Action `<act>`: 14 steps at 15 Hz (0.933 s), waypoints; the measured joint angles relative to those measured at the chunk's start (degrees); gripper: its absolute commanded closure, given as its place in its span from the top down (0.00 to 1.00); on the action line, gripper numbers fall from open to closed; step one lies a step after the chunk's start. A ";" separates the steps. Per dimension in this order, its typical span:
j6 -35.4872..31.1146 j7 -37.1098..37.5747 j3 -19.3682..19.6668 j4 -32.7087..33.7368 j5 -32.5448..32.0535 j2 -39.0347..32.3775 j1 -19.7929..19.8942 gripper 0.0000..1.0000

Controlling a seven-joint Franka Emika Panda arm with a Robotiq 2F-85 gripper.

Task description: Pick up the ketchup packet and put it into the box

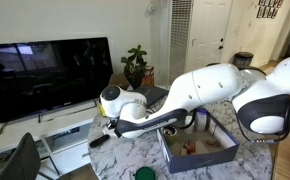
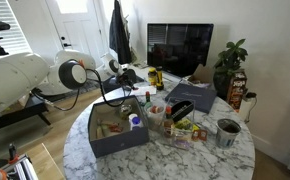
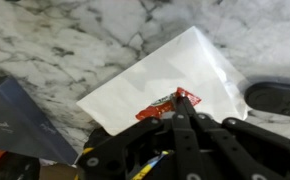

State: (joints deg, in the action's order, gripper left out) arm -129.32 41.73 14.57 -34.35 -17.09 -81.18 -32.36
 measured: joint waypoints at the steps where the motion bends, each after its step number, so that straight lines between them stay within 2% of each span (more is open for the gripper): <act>1: 4.08 -2.00 -0.12 -0.01 0.09 2.05 0.24 0.00; 6: 23.26 -14.58 -1.81 -0.76 1.95 13.70 3.31 0.00; 9: 33.07 -18.67 -2.74 -3.49 4.18 19.73 5.25 0.00; 11: 36.70 -20.39 -3.62 -6.77 6.32 23.02 6.56 0.00; 14: 37.96 -22.23 -5.30 -13.83 10.09 27.42 8.81 0.00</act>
State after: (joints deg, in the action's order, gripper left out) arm -91.37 19.50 9.28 -48.17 -7.00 -53.76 -23.56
